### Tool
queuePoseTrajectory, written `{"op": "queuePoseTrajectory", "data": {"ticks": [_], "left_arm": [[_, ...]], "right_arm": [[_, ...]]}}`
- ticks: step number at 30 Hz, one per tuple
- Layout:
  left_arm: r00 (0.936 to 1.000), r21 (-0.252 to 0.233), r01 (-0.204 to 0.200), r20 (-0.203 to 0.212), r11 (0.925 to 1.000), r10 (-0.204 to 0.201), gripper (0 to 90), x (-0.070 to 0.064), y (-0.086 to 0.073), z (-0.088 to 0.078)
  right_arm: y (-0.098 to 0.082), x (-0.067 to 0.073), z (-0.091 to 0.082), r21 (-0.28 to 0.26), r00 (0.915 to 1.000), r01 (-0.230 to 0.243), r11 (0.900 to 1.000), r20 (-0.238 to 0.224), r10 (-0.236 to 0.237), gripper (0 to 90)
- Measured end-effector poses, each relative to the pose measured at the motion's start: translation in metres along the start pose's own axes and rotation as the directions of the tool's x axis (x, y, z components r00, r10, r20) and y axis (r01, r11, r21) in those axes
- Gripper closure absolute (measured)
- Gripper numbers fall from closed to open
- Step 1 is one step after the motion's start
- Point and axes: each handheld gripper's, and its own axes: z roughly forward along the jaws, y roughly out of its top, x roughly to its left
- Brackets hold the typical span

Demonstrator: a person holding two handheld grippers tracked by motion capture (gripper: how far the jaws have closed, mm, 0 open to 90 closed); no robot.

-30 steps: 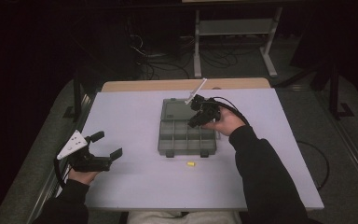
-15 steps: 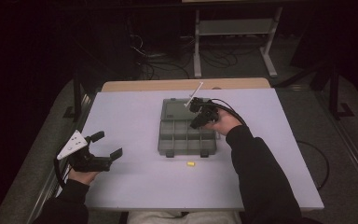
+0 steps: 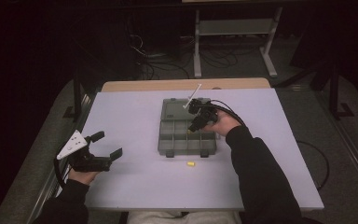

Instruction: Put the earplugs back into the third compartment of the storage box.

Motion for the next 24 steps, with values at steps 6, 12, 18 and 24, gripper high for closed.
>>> {"op": "queuePoseTrajectory", "data": {"ticks": [6, 12, 18, 24], "left_arm": [[1.0000, -0.002, -0.003, 0.000, 1.0000, 0.003, 0.0, 0.000, 0.000, 0.000], [1.0000, 0.000, -0.003, 0.000, 1.0000, 0.003, 0.0, -0.001, 0.000, 0.000], [1.0000, 0.001, -0.003, -0.003, 1.0000, 0.003, 0.0, -0.001, 0.000, 0.000], [1.0000, 0.002, -0.004, -0.003, 1.0000, 0.005, 0.0, -0.001, 0.000, 0.000]], "right_arm": [[0.005, 0.017, -0.022, -0.044, 0.9998, -0.016, 0.999, -0.013, 0.015, 25.9], [0.005, 0.028, -0.036, -0.073, 0.9999, -0.006, 0.997, -0.014, 0.005, 12.5], [0.003, 0.042, -0.049, -0.089, 0.9998, 0.020, 0.996, -0.005, -0.021, 0.0], [0.002, 0.062, -0.062, -0.114, 0.9979, 0.064, 0.991, 0.001, -0.064, 0.0]]}}
